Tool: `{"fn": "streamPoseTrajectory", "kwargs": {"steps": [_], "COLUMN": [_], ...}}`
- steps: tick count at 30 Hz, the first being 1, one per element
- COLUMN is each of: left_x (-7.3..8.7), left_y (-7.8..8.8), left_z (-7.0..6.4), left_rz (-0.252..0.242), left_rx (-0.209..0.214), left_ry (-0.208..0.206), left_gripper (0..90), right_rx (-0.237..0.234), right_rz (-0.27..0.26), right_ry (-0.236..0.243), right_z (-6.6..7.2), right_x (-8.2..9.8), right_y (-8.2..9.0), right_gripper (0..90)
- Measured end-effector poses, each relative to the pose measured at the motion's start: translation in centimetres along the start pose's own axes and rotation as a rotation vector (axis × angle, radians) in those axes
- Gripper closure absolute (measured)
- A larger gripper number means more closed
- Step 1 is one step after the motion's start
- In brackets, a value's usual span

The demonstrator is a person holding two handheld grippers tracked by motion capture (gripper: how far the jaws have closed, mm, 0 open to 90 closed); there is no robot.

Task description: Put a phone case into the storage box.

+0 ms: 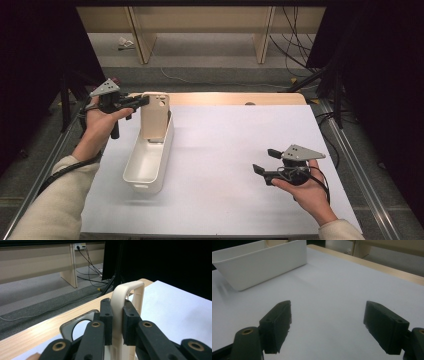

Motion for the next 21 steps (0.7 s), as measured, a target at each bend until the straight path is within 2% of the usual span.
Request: {"fn": "streamPoseTrajectory", "kwargs": {"steps": [11,21], "left_x": [0.8,1.9], "left_y": [-0.8,-1.6], "left_z": [0.3,0.9], "left_rz": [0.008,0.027], "left_rx": [0.001,-0.007], "left_ry": [0.000,0.019], "left_gripper": [80.8,80.8], "right_rx": [0.001,0.002], "right_rz": [-0.002,-0.002], "right_ry": [-0.006,-0.008], "right_z": [-0.1,-0.1], "right_x": [0.1,0.1], "right_y": [0.1,0.1], "right_gripper": [23.2,23.2]}}
Point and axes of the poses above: each handheld gripper's, and its own axes: y roughly backward along the jaws, x roughly out of its underside, z roughly to its left, the point moved 3 cm from there along -y, roughly forward along the jaws, and after that the axes turned 8 degrees about z, right-handed, at the moved point
